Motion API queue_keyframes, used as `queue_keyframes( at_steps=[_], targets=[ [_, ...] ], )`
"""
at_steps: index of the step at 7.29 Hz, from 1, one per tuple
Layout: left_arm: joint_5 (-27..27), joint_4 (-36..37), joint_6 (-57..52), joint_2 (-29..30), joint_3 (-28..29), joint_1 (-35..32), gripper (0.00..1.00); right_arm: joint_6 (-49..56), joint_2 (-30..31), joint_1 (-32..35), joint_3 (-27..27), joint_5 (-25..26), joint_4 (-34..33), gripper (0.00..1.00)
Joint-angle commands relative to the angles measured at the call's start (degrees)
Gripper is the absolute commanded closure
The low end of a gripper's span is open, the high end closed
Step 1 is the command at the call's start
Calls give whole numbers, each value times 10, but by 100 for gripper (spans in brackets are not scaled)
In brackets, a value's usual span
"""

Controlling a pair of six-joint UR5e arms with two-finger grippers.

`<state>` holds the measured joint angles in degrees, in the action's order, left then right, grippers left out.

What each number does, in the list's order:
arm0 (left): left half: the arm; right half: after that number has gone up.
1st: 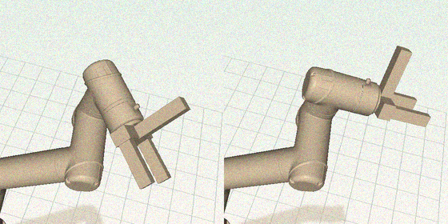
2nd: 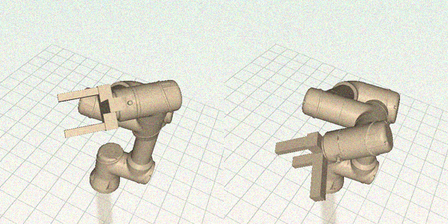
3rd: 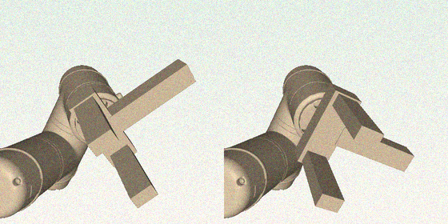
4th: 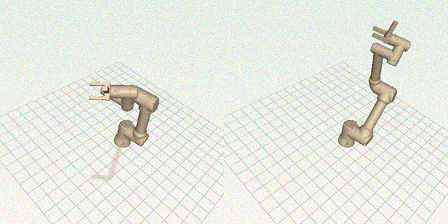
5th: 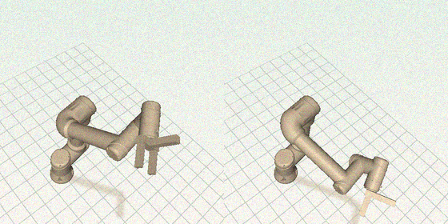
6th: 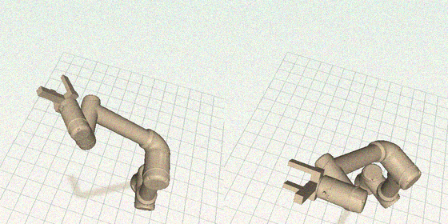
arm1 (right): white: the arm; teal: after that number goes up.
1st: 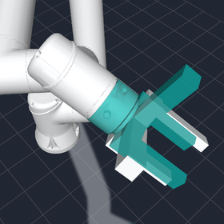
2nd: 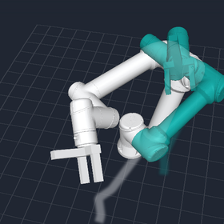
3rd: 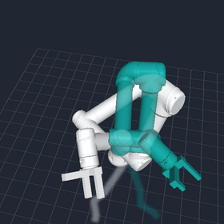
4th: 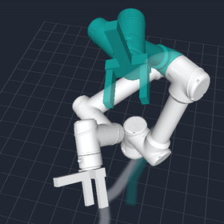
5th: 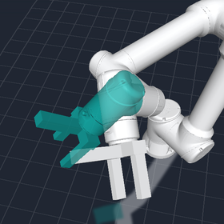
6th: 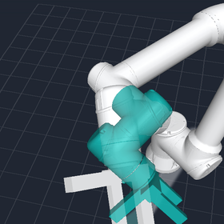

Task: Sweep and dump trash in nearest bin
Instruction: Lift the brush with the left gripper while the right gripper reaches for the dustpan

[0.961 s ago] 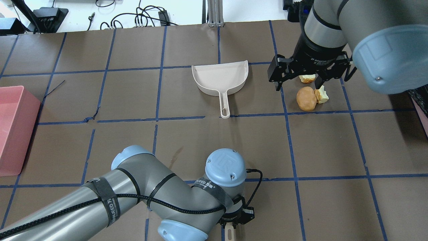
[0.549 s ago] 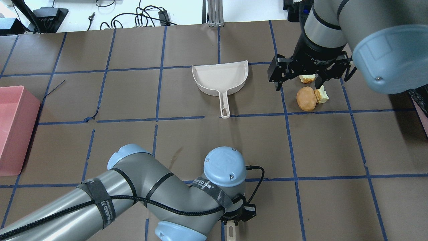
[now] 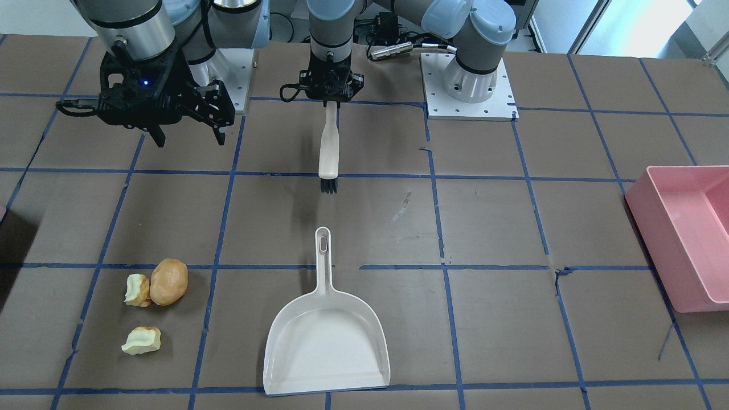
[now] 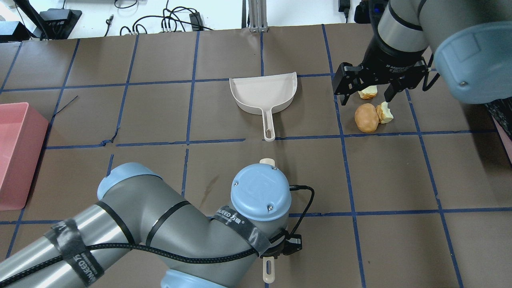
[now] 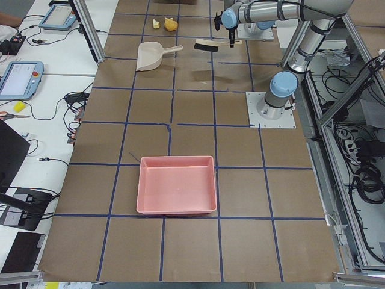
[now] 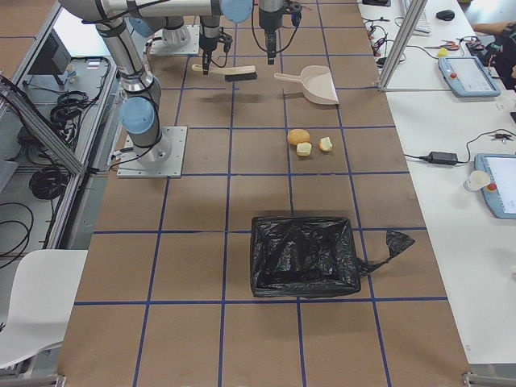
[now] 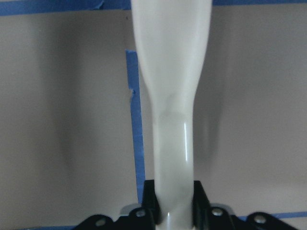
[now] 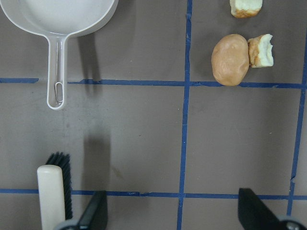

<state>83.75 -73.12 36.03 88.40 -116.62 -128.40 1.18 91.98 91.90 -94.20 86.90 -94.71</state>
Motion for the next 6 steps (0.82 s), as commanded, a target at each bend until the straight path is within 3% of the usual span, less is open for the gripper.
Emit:
queue_keyframes(
  at_steps=[1,3,5,6],
  targets=[
    [12,-117,-47,-12,75,44,100,23,-14,-13,-59,-63,-109,5],
    [8,-211,-145,-10,120,144,100,21,-53,26,-112,-60,-240,5],
    [12,-231,-218,-2,124,249,100,-45,-104,81,-117,-42,-330,6],
    [12,-227,-254,6,125,301,100,-88,-137,118,-117,-9,-387,6]
  ],
)
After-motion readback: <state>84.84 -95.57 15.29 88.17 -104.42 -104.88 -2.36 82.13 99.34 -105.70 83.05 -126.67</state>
